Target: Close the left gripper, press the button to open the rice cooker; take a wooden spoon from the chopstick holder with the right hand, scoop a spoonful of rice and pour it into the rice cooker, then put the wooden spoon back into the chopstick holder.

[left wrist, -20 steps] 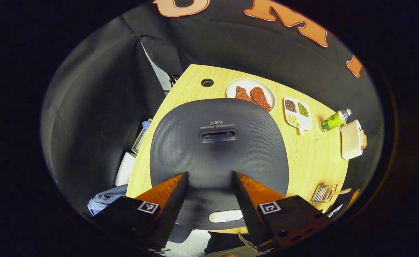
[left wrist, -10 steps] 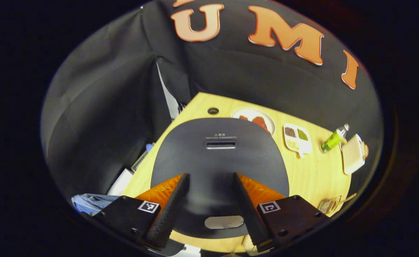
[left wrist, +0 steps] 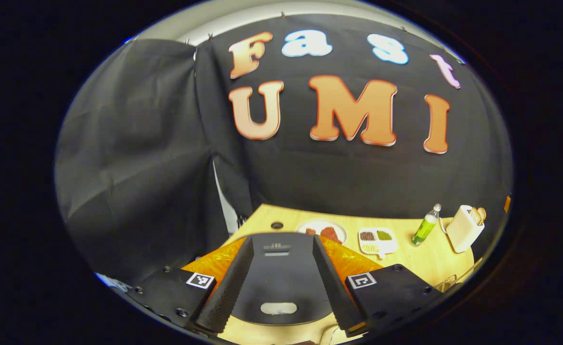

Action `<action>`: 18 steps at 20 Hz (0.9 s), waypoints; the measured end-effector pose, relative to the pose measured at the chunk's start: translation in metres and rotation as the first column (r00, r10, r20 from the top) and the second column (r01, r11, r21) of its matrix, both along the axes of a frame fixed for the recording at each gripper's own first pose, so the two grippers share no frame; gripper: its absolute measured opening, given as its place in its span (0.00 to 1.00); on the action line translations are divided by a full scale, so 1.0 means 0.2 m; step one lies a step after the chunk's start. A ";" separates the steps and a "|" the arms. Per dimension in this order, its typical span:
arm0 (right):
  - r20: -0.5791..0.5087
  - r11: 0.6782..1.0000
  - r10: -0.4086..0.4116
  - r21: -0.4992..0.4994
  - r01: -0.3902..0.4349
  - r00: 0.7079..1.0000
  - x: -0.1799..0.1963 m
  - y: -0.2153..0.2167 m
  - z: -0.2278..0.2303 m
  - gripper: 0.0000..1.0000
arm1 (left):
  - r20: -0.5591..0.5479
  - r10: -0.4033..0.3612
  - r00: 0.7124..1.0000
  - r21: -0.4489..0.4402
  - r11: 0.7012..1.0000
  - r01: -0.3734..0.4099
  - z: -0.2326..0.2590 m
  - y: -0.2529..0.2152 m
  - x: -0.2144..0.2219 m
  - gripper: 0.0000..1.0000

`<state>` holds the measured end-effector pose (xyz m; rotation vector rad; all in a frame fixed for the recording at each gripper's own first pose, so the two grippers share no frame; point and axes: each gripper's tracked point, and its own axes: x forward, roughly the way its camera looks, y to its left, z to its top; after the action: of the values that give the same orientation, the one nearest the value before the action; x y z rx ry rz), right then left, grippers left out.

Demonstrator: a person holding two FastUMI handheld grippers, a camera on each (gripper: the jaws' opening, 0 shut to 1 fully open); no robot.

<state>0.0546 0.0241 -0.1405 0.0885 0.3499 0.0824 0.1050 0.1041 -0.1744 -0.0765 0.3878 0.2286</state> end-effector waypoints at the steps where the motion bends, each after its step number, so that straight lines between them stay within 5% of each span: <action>1: 0.019 1.000 0.001 -0.015 -0.001 1.000 0.02 0.01 0.03 0.90 | 0.030 -0.014 0.999 0.018 1.000 0.014 0.08 -0.02 0.01 0.86; 8: 0.146 0.997 0.019 -0.077 -0.008 0.989 0.05 0.08 0.23 0.95 | 0.260 -0.127 0.957 0.066 0.991 0.114 0.61 -0.23 -0.08 0.86; 18: 0.269 0.999 0.003 -0.050 0.011 0.963 0.00 0.06 0.38 0.95 | 0.392 -0.225 0.892 0.130 0.973 0.189 0.78 -0.42 -0.21 0.84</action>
<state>0.0540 0.0370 -0.0650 0.0269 0.0801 0.0800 0.0624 0.0201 -0.0189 0.0063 -0.0308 0.0137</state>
